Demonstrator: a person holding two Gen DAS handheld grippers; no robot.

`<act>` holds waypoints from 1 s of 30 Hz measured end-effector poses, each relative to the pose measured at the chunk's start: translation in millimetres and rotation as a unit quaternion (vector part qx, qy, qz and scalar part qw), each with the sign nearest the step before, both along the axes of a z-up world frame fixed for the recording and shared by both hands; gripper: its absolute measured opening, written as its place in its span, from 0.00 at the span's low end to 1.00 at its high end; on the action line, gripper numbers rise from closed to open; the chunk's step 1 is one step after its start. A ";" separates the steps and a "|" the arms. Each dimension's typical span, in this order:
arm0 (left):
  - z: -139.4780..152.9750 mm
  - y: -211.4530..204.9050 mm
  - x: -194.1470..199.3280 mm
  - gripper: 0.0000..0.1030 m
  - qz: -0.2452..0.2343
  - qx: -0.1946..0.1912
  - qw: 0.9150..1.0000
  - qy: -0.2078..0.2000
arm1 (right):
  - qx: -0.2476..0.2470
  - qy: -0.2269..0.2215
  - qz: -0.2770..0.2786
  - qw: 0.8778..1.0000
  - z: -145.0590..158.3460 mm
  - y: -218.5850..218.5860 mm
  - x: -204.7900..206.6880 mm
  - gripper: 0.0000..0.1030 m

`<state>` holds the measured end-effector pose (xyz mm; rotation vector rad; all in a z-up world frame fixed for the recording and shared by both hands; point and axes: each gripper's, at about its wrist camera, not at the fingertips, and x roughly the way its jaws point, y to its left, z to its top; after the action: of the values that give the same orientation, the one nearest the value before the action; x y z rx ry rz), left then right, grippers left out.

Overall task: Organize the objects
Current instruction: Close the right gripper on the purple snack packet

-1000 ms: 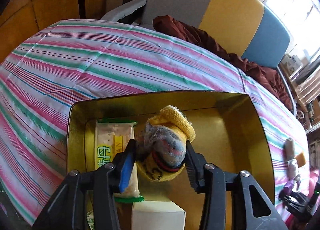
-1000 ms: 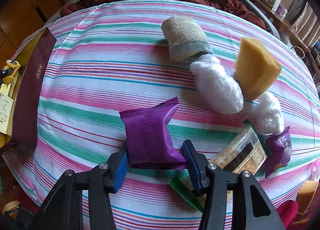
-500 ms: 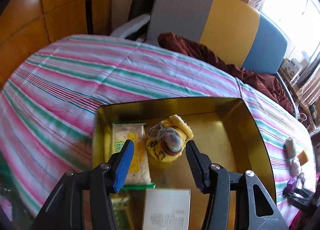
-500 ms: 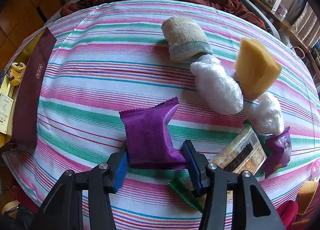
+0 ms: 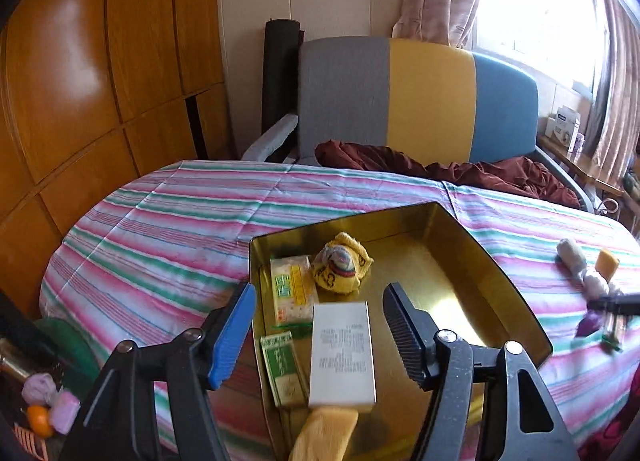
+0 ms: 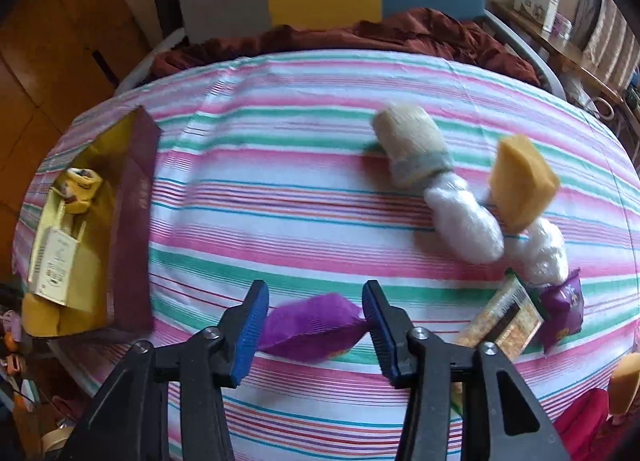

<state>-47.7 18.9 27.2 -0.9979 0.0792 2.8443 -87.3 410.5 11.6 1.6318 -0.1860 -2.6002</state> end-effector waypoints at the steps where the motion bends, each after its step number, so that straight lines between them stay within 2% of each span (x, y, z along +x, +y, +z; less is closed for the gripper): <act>1: -0.4 -0.4 2.7 0.65 0.001 -0.002 1.000 0.000 | -0.007 0.007 0.016 1.000 11.1 -17.4 1.7 0.24; 3: -1.0 -3.0 7.2 0.65 -0.001 0.003 1.000 -0.001 | -0.009 0.031 0.051 0.998 22.5 -65.3 8.8 0.24; 5: -2.3 -6.6 9.1 0.65 0.004 0.009 1.000 -0.003 | 0.024 0.042 0.081 0.996 31.2 -107.5 14.2 0.24; 7: -3.6 -9.7 9.9 0.65 0.004 0.012 1.000 -0.004 | 0.045 0.039 0.089 0.994 22.1 -128.8 3.2 0.20; 10: -7.2 -13.7 11.5 0.66 0.007 0.012 1.000 -0.003 | 0.033 0.022 0.078 0.996 11.7 -131.0 -3.6 0.14; 15: -13.3 -24.9 12.3 0.68 0.019 0.026 0.999 -0.009 | 0.017 0.012 0.037 0.999 9.2 -102.2 -5.0 0.14; 17: -15.4 -27.7 12.7 0.69 0.020 0.032 0.999 -0.012 | 0.008 0.003 0.009 1.000 6.1 -84.2 -4.9 0.19; 18: -15.8 -28.3 12.4 0.69 0.020 0.035 0.999 -0.014 | 0.001 -0.007 -0.004 1.000 2.3 -74.9 -5.5 0.27; 20: -16.8 -27.1 12.8 0.69 0.019 0.038 0.999 -0.016 | -0.024 -0.027 -0.026 0.999 -7.0 -60.0 -5.4 0.31; 21: -16.8 -25.7 13.3 0.69 0.019 0.039 0.999 -0.017 | -0.038 -0.034 -0.033 0.998 -11.9 -55.4 -5.3 0.37; 22: -16.4 -24.5 13.6 0.69 0.017 0.041 0.999 -0.018 | -0.051 -0.042 -0.039 0.997 -17.1 -52.8 -5.6 0.43; 25: -14.8 -20.5 15.2 0.72 0.010 0.043 0.999 -0.018 | -0.102 -0.070 -0.058 0.991 -34.0 -50.9 -7.2 0.51; 27: -14.8 -17.8 15.9 0.72 0.006 0.044 0.999 -0.019 | -0.104 -0.079 -0.060 0.990 -43.4 -58.5 -9.9 0.60; 29: -16.1 -15.1 16.4 0.72 0.002 0.044 0.999 -0.023 | -0.096 -0.089 -0.055 0.990 -54.2 -68.8 -13.9 0.60; 30: -16.9 -13.8 16.1 0.72 -0.001 0.042 0.999 -0.026 | -0.082 -0.080 -0.055 0.992 -55.9 -73.0 -14.4 0.58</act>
<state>-31.6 5.1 10.3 -1.0529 -0.0446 2.7929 -101.7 337.6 -44.3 1.8164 -0.4987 -2.4518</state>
